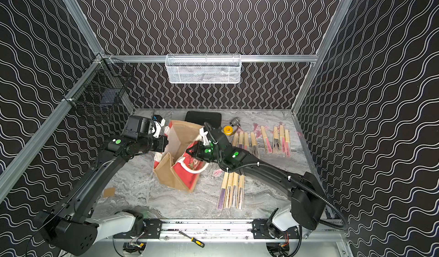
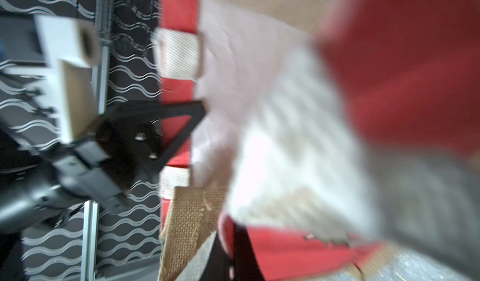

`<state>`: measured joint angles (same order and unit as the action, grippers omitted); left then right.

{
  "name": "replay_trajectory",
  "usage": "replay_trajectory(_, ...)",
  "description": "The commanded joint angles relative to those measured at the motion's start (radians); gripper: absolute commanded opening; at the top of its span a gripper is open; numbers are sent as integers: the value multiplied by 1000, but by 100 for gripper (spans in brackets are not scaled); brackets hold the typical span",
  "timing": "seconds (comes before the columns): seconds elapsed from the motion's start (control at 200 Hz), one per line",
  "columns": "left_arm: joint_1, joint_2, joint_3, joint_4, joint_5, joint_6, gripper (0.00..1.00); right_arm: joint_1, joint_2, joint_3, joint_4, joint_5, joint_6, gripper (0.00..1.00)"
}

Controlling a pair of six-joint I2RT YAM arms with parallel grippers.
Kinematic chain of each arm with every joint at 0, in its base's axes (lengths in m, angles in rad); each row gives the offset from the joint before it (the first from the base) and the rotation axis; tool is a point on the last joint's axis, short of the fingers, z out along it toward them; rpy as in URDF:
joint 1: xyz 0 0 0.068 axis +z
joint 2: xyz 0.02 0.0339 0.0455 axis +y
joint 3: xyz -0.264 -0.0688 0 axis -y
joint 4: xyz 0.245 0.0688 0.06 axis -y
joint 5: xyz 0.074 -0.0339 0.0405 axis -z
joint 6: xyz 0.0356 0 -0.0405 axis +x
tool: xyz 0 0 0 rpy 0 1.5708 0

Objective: Take out the folding fans from the tote bags
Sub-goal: Adjust the canvas bag at the center of the board.

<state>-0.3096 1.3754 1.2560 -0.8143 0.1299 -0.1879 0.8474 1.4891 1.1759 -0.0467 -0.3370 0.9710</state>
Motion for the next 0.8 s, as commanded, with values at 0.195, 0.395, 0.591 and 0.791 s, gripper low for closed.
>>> replay_trajectory(0.195, 1, 11, -54, 37, 44, -45, 0, -72, 93, 69, -216, -110, -155, 0)
replay_trajectory(0.395, 3, 1, -61, 49, 15, -45, 7, -90, 109, 91, -245, -111, -199, 19)
replay_trajectory(0.591, 3, -172, -30, 116, -248, -54, 99, -85, -18, 146, -350, 27, -388, 66)
replay_trajectory(0.791, 2, -566, -358, 614, -521, 129, 98, -87, -323, -43, -288, 442, -596, 86)
